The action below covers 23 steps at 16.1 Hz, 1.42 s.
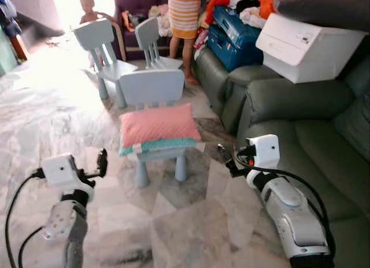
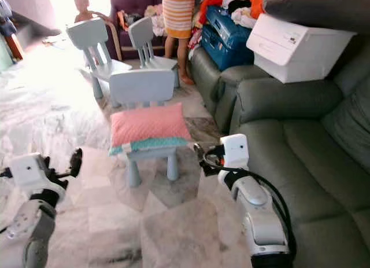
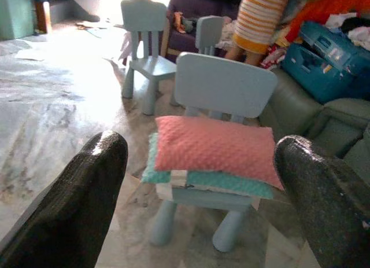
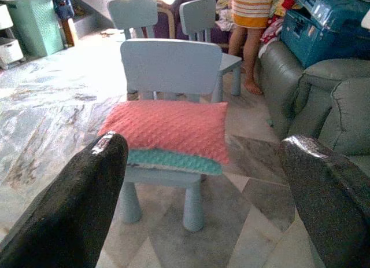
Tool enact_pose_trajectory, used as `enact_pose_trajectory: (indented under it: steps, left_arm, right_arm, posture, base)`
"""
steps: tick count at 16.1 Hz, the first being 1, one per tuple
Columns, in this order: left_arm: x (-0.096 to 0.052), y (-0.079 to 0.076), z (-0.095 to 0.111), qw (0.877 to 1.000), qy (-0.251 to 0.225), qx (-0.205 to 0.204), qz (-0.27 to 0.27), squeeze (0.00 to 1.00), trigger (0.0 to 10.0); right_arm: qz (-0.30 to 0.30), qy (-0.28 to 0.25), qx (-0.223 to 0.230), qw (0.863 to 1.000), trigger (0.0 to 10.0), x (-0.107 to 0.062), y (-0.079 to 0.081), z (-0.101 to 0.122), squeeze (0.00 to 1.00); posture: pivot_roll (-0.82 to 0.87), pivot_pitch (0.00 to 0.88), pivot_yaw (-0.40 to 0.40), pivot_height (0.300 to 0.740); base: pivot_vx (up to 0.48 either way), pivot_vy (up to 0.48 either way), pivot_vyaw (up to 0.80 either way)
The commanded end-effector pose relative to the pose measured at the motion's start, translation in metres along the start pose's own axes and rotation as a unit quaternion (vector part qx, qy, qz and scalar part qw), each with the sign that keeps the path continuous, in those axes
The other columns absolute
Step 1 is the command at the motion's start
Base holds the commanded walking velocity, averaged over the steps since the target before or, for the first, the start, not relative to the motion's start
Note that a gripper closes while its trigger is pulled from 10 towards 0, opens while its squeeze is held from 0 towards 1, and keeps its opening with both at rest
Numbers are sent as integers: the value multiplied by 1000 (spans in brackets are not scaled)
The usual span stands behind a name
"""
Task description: Move the pillow to the sofa
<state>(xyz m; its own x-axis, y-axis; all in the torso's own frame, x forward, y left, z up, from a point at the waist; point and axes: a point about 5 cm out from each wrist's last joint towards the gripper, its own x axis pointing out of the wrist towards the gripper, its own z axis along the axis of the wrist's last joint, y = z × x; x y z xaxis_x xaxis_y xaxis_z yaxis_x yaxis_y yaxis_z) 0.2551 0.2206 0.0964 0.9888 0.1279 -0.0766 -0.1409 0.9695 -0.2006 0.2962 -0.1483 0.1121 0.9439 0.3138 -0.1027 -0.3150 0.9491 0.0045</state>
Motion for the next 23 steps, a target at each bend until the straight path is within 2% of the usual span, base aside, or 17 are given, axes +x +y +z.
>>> enact_pose_trajectory:
  steps: [1, 4, 12, 16, 18, 22, 23]
  left_arm:
    - [1, -5, -3, 1000, 5, 1, -5, 0, 10000]
    - [0, -5, -6, 1000, 11, 6, -4, 0, 10000]
    - [-1, -7, -9, 1000, 11, -14, 4, 0, 10000]
    - [-1, -5, -10, 1000, 15, -18, 11, 0, 10000]
    - [0, -3, -12, 999, 21, -37, 25, 0, 10000]
    - [1, -7, -12, 1000, 18, -15, 18, 0, 10000]
    - [2, -8, -13, 999, 21, -28, 22, 0, 10000]
  right_arm:
    - [-5, -13, -6, 1000, 10000, -2, -5, 6, 0]
    - [1, -17, -13, 1000, 10000, -1, -2, 7, 0]
    - [11, -16, -24, 1000, 10000, -1, 1, 6, 0]
    - [11, -12, -28, 999, 10000, -1, 1, 4, 0]
    - [9, -10, -28, 1000, 10000, -1, 0, 3, 0]
    - [9, -11, -26, 1000, 10000, 0, 1, 3, 0]
    - [9, -11, -26, 1000, 10000, 0, 1, 4, 0]
  posture:
    - [-48, 0, -13, 740]
    - [-44, 0, -15, 740]
    - [-43, 0, -20, 740]
    - [-46, 1, -23, 740]
    - [-45, 2, -22, 740]
    - [-45, 3, -20, 740]
    - [-44, 5, -20, 740]
  base:
    - [439, 0, 0]
    - [440, 0, 0]
    - [439, 0, 0]
    - [396, 270, 0]
    - [141, 429, 0]
    - [0, 352, 0]
    - [0, 0, 0]
